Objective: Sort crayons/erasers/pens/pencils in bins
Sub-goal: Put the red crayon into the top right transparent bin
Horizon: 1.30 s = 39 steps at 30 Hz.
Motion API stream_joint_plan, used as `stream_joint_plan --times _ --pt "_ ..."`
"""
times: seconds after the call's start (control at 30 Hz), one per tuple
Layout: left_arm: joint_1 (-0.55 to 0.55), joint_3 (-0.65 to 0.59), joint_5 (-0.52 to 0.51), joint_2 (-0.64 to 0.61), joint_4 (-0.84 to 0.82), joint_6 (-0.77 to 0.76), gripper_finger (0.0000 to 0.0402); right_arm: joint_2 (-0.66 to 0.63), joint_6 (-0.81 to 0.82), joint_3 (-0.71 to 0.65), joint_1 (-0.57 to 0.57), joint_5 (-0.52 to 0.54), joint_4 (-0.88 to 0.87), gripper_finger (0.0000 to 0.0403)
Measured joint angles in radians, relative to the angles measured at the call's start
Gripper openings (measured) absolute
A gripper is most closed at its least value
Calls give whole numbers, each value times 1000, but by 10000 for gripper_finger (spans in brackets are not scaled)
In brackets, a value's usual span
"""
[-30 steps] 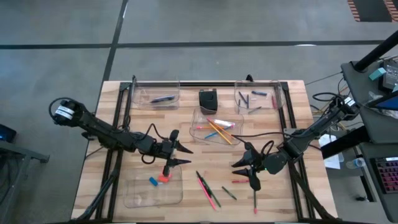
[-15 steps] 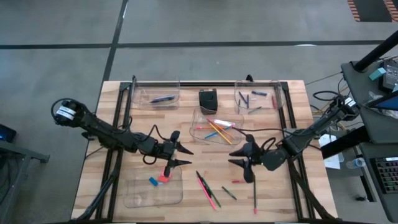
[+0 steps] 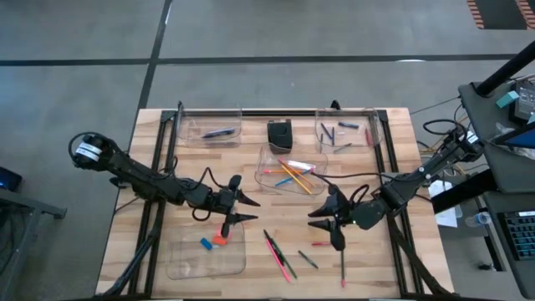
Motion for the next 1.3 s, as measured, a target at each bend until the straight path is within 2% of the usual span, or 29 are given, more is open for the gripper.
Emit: stream_joint_plan --times 0.17,0.33,0.4,0.5,0.67,0.9,1.17,1.3 --pt "0 0 0 -5 0 -1 155 2 155 99 1 -81 -216 109" --pt "0 0 0 -9 0 -27 155 3 217 183 21 -93 -478 109" --pt "0 0 0 -10 0 -28 155 3 299 204 34 -100 -609 109" --pt "0 0 0 -10 0 -28 155 3 471 211 57 -123 -778 109" --pt "0 0 0 -10 0 -27 155 2 637 151 79 -177 -926 109" --pt "0 0 0 -10 0 -27 155 1 743 36 79 -245 -906 109" --pt "0 0 0 -10 0 -27 155 2 844 -108 88 -446 -541 109" --pt "0 0 0 -10 -3 -27 155 3 873 -106 100 -471 -489 109"
